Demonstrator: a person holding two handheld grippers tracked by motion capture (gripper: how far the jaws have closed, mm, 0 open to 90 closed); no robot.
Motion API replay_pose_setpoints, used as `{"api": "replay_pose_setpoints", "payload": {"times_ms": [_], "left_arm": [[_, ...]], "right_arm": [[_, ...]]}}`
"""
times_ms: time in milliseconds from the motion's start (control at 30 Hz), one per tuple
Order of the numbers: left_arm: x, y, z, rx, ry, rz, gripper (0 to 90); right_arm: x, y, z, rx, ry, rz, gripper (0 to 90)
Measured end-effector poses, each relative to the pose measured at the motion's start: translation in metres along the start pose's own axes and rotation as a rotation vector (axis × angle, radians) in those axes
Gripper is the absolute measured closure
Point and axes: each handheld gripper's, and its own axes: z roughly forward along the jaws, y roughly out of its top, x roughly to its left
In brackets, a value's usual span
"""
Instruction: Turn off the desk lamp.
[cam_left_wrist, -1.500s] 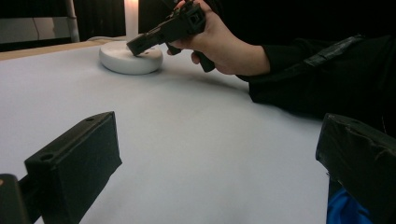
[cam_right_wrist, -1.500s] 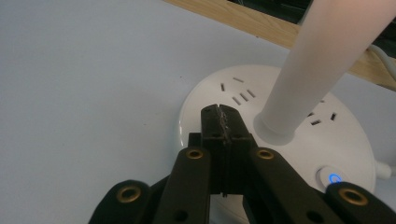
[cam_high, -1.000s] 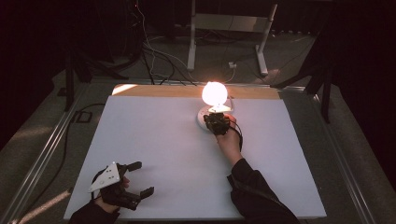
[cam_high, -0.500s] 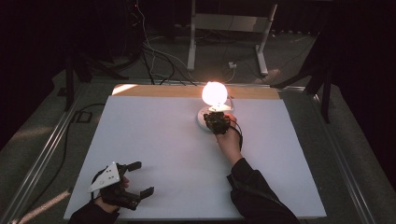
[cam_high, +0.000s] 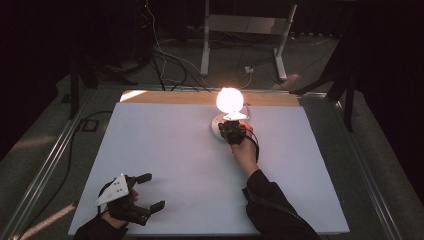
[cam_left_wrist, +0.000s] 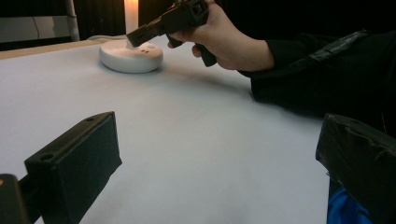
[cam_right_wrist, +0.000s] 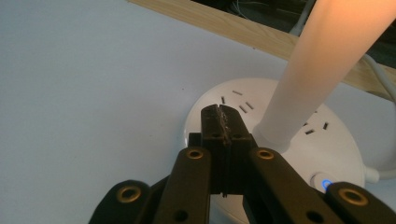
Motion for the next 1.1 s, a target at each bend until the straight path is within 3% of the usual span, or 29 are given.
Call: {"api": "replay_pose_setpoints", "payload": {"times_ms": [1100], "left_arm": [[0.000,0.000,0.000,-0.002,0.000,-0.002,0.5]], "right_arm": [[0.001,-0.008,0.005,0.017,0.012,-0.005,89.7]]}}
